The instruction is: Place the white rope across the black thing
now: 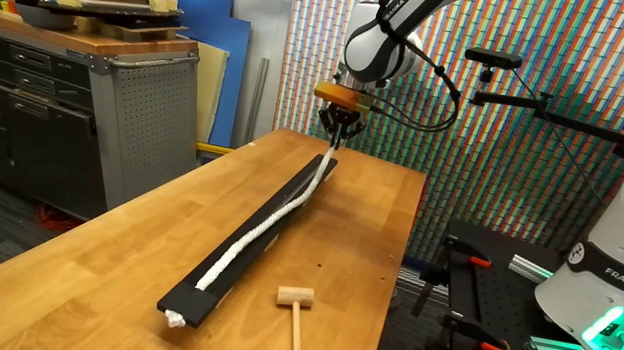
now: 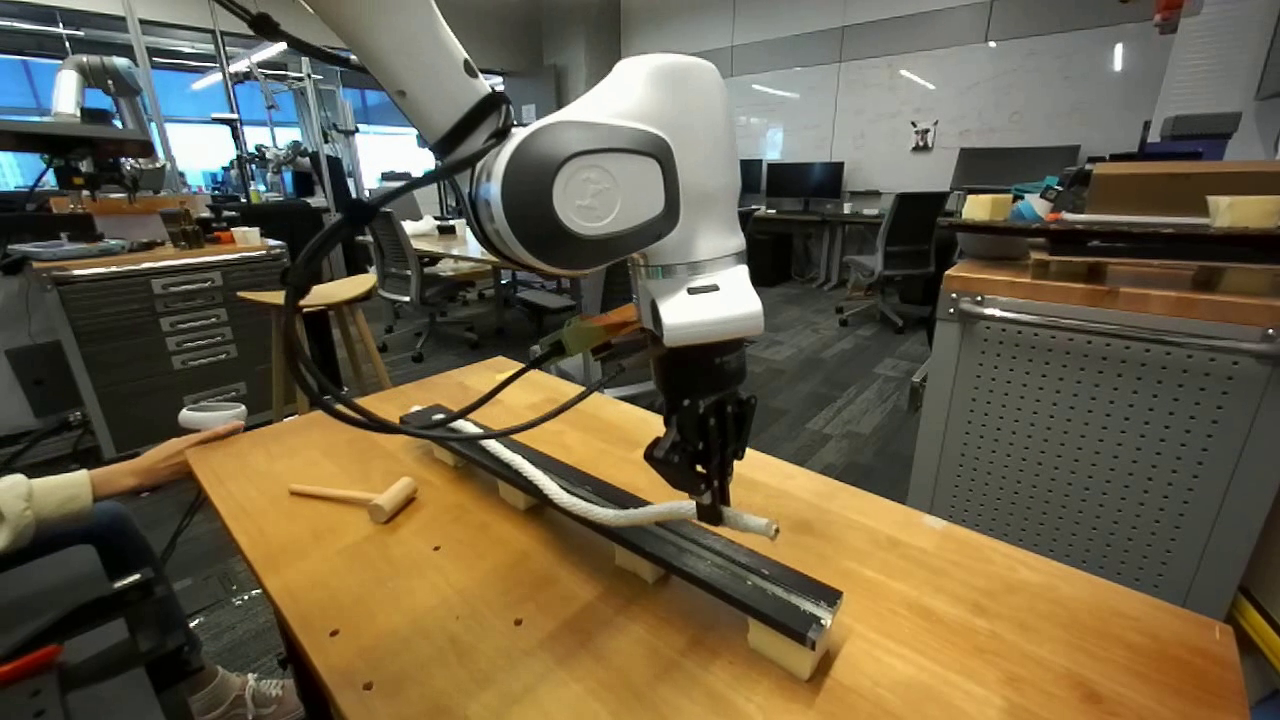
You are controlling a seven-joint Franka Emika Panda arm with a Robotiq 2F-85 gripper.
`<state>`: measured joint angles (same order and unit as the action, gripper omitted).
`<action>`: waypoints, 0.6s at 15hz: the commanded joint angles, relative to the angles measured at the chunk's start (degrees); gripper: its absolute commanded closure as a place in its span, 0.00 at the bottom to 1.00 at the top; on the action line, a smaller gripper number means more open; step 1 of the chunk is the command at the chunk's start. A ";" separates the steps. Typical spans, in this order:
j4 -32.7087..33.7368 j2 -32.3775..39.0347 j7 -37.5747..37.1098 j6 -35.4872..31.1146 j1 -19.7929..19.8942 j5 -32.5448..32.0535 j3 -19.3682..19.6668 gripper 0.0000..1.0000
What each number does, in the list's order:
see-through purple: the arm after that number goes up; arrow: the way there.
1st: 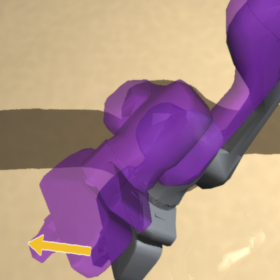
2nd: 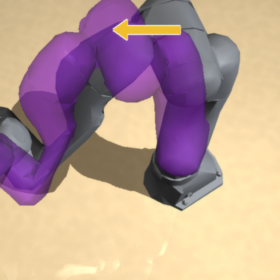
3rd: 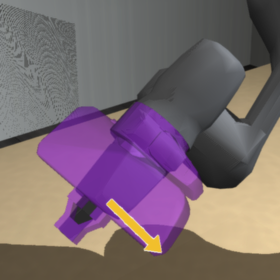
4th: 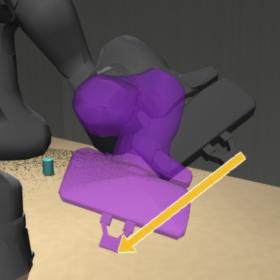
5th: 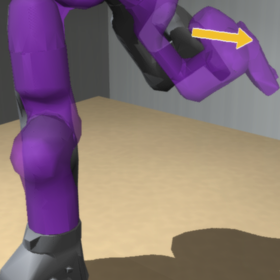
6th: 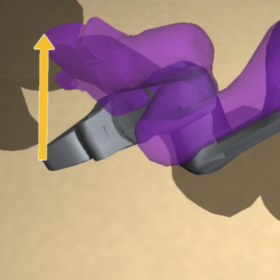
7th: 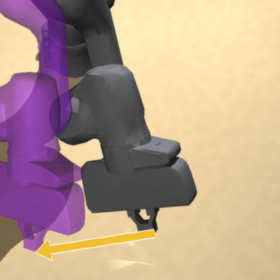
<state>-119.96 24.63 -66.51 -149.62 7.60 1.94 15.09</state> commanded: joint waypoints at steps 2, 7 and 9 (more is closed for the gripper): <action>8.95 7.93 2.81 4.36 1.33 3.33 -0.76 0.97; 14.06 13.98 2.68 5.29 1.52 3.56 -0.23 0.97; 14.67 15.26 2.68 4.90 1.65 3.46 0.16 0.97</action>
<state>-109.16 37.10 -65.65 -146.28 8.21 3.79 15.13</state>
